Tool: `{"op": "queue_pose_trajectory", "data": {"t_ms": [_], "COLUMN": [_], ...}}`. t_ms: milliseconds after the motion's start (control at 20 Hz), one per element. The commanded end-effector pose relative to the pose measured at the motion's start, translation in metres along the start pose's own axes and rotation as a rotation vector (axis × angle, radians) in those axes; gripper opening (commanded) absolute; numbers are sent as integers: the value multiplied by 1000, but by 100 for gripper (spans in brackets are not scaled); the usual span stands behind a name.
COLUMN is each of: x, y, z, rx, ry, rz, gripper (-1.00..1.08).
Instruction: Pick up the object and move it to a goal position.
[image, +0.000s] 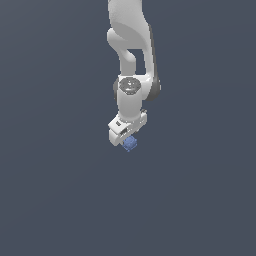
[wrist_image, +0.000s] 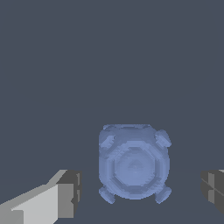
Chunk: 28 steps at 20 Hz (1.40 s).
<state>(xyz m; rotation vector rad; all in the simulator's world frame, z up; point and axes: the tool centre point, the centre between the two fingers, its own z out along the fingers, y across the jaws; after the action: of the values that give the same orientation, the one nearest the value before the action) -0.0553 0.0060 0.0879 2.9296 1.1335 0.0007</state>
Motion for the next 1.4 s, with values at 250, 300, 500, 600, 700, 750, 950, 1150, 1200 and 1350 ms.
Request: {"op": "queue_pose_trajectory", "data": {"t_ms": [250,300,500,600,700,750,950,1150,1200,1350], "x": [-1,-1,-1,-1,-1,-1,-1,-1,-1,-1], "y": [-1,-1,-1,-1,-1,-1,-1,-1,0,0], "z": [29,34,46,48,48,48,48,48,47,44], "rx": [1,1,1,1,1,1,1,1,-1,-1], "ry": [0,0,0,0,0,0,0,0,0,0], "rz": [-3,-4,-5,-5,-5,-5,-5,-5,-4,-4], "gripper": [100,100,100,100,-100,-100,-100,-100,-100,-100]}}
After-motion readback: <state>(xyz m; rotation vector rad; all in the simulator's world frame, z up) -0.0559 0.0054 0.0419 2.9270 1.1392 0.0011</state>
